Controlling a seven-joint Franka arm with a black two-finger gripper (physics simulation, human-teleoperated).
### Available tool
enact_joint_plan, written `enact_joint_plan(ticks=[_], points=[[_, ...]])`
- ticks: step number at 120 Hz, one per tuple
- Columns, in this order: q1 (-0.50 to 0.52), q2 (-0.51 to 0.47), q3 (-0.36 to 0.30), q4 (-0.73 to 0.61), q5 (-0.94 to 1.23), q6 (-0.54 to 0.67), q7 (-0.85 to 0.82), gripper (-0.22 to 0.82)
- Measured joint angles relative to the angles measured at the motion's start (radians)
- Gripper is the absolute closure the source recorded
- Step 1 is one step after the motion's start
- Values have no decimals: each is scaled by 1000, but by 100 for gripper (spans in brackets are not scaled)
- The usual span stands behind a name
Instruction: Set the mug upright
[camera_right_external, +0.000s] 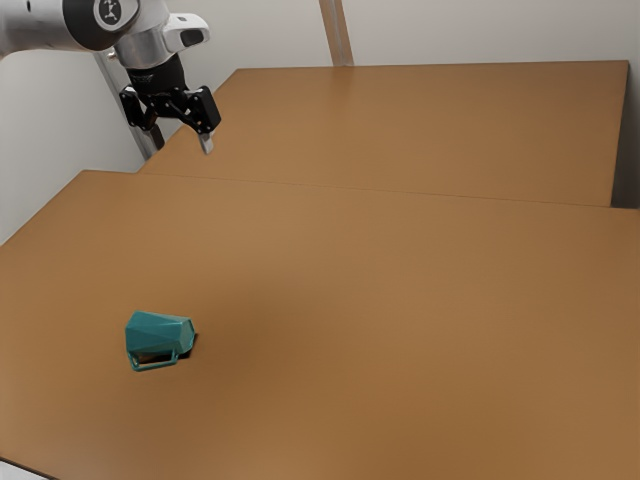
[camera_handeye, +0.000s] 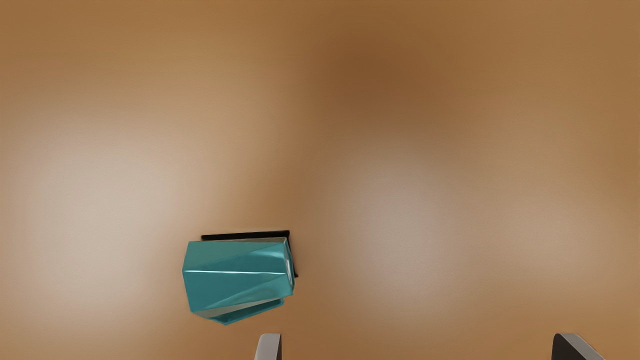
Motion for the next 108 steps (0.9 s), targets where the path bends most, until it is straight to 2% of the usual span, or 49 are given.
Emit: enact_joint_plan(ticks=[64,77,92,108], points=[[39,-58,-6,-55,-44,-4,7,2],[94,-76,-7,-81,-76,-2,20,2],[206,-114,-6,-123,-107,1,38,2],[274,-157,-5,-212,-166,31,67,2]])
